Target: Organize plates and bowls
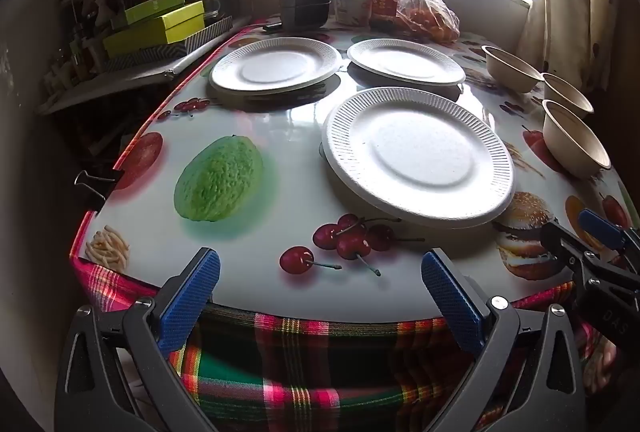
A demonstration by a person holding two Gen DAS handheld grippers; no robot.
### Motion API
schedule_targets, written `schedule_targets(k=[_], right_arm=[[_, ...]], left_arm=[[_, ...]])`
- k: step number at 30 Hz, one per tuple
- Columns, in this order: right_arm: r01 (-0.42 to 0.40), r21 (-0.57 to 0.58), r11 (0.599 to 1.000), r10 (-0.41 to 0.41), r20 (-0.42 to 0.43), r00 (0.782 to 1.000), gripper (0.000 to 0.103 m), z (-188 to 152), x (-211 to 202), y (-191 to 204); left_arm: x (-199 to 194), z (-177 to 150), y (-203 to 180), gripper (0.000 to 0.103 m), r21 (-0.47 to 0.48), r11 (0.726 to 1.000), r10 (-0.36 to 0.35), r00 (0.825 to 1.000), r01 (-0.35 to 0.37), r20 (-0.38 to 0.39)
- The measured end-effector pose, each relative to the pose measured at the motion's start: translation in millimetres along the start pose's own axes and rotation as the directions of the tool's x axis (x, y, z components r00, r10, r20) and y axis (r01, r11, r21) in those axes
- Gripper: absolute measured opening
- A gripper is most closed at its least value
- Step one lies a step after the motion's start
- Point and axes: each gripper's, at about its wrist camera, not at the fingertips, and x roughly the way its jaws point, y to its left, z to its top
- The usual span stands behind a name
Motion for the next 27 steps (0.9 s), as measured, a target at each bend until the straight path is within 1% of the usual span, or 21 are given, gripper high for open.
schedule_targets(k=[12,17,19,22,27], right_arm=[[-0.001,-0.001,1.0,0.001,0.013,1.0,0.074,0.8,-3.9,-0.8],[-0.002,-0.009,1.0,0.003,0.019,1.0,0.074,6.9,-5.5,1.1],[-0.002,-0.014,1.0,0.003,0.028,1.0,0.074,4.0,-6.1,4.0],[-0.013,-0.01,1.0,0.013,0.028,1.0,0.074,5.4,-5.0,4.3],[-0.022,-0.011,1.0,0.022,0.026,0.999,0.074,6.4,-2.5,5.4]], left_arm=[[-1.5,3.2,0.1,0.101,0.001,1.0,0.021,1.0,-0.021,-0.001],[-4.6,1.1,3.1,0.101,-0.012,1.0,0.009,1.0,-0.009,0.005],[-4.7,0.9,2.7,0.101,-0.011,1.0,0.012,1.0,-0.012,0.004],[-6.3,1.2,2.4,0.101,-0.006,1.0,0.001,1.0,-0.001,0.008],[-8.6,5.3,-2.0,0.101,0.015,1.0,0.01,1.0,-0.01,0.02]])
